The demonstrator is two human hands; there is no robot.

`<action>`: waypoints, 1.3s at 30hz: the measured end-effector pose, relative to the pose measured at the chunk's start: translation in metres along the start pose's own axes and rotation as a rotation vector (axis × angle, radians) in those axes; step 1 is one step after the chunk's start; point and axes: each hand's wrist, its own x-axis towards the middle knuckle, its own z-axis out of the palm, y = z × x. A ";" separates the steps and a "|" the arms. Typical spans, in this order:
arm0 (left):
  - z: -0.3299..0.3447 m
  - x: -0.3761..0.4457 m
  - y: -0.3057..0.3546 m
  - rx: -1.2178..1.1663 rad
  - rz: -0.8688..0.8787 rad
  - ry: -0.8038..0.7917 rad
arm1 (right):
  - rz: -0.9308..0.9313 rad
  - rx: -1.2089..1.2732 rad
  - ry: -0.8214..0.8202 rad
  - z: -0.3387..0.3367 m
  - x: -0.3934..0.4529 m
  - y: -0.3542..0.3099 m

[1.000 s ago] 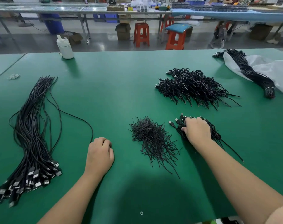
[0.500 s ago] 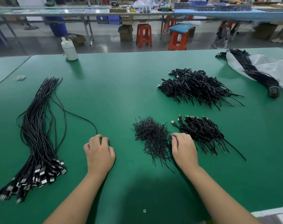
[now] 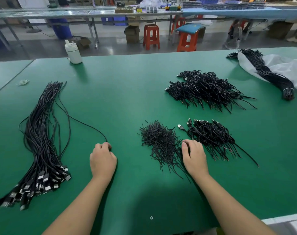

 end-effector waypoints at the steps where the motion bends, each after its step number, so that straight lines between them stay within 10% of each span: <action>1: -0.002 0.003 0.002 -0.014 -0.002 -0.043 | -0.004 0.003 0.003 0.000 0.000 0.000; 7: -0.019 0.019 0.021 -0.257 0.186 -0.426 | 0.013 0.016 0.017 -0.001 -0.001 0.000; 16: -0.021 -0.006 0.041 0.228 0.857 -0.088 | 0.050 0.036 0.068 -0.005 -0.002 -0.009; 29: -0.030 -0.036 0.088 -0.459 0.260 -0.487 | -0.192 0.002 0.105 -0.013 -0.018 -0.050; 39: -0.034 -0.050 0.120 -0.432 0.519 -0.562 | 0.014 0.494 -0.122 -0.019 -0.006 -0.123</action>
